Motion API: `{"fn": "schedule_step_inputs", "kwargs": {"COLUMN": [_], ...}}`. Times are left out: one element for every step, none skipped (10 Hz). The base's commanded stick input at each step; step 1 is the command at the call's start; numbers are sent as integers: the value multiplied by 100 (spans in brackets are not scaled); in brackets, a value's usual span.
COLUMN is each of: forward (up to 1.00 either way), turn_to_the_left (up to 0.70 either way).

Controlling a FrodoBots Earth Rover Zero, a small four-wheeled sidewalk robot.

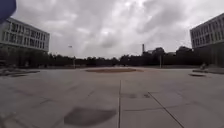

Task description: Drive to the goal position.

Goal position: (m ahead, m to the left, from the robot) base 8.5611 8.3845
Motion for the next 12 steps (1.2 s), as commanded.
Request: {"fn": "schedule_step_inputs", "kwargs": {"forward": [70,70,70,70,70,70,70,70,70,70,70,70], "turn_to_the_left": [4,5,5,5,2,0,0,0,0,0,0,0]}}
